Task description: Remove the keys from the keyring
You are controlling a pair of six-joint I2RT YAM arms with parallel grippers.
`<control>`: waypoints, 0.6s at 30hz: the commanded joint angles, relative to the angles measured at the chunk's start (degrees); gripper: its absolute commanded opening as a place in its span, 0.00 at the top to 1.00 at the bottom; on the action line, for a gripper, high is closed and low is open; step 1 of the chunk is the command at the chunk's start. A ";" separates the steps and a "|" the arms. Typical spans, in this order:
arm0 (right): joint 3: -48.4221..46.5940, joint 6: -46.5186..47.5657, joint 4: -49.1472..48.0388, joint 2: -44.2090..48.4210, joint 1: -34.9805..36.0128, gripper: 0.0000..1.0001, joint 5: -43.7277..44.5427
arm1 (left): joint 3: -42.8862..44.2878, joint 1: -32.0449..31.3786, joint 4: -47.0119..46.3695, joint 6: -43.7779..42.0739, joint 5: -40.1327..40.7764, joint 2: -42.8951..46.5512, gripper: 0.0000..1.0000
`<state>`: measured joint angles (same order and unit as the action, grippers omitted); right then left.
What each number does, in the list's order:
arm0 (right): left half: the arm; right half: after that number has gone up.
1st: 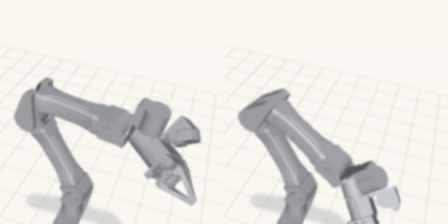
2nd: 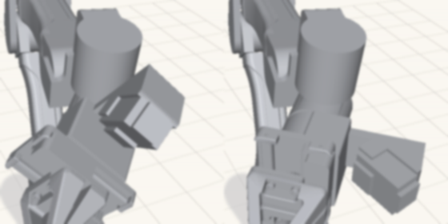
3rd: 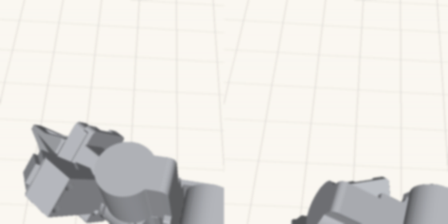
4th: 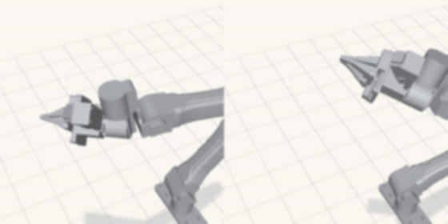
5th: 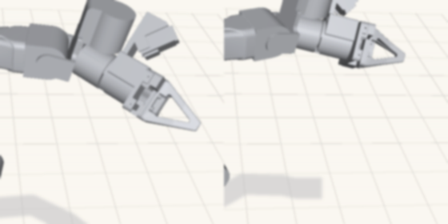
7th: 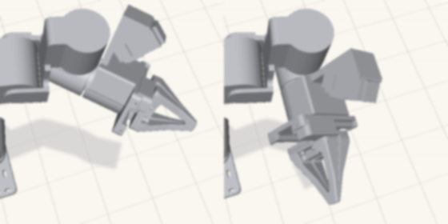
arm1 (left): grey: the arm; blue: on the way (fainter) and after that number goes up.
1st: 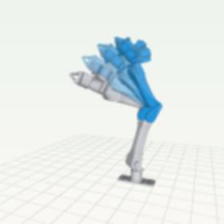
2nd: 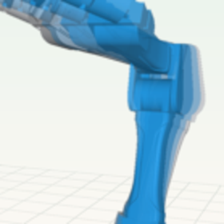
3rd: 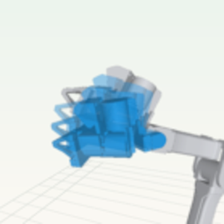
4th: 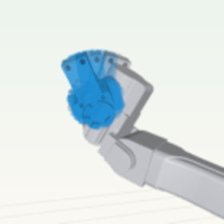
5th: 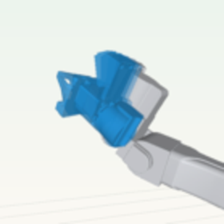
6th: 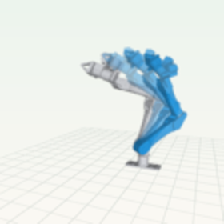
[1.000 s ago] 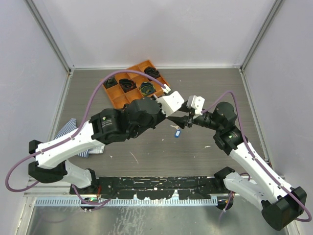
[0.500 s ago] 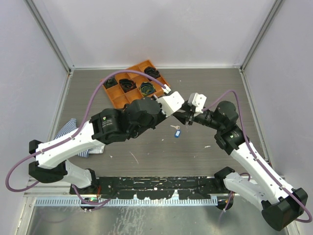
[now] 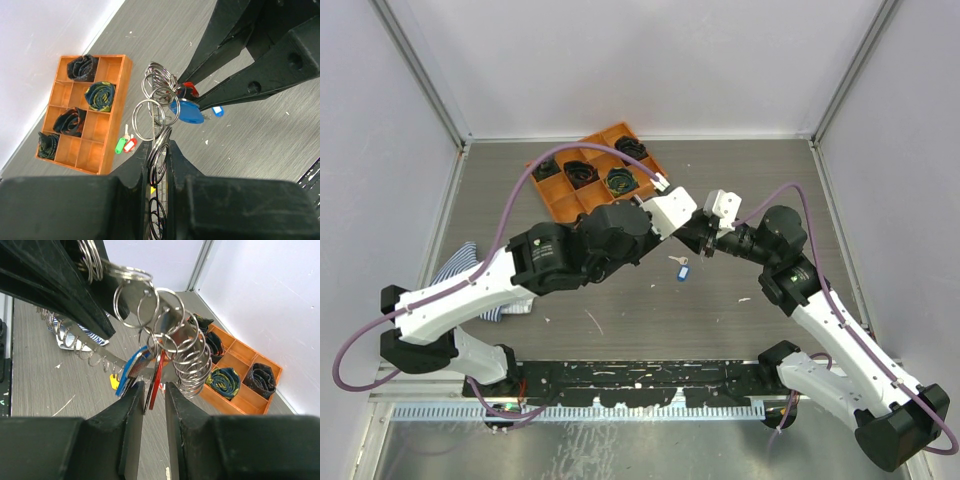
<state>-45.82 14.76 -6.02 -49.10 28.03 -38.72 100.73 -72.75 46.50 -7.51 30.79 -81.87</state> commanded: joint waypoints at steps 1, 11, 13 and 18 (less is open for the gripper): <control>-2.35 -1.55 -3.35 0.51 0.23 0.71 -1.29 | -0.42 0.06 -3.43 1.29 0.93 2.02 1.00; -2.46 -2.05 -3.59 0.24 0.18 0.76 -1.73 | -1.40 0.21 -3.96 1.62 0.80 2.28 1.00; -2.40 -2.18 -3.71 0.19 0.18 0.77 -1.88 | -1.46 0.22 -4.04 1.75 0.69 2.24 1.00; -2.18 -1.97 -3.73 0.15 0.20 0.86 -3.17 | -2.54 0.24 -4.58 2.20 0.87 2.66 1.00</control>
<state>-45.82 13.30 -6.42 -49.12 28.03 -40.18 98.52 -72.73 46.28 -6.39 30.76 -81.84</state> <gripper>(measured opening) 0.187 0.105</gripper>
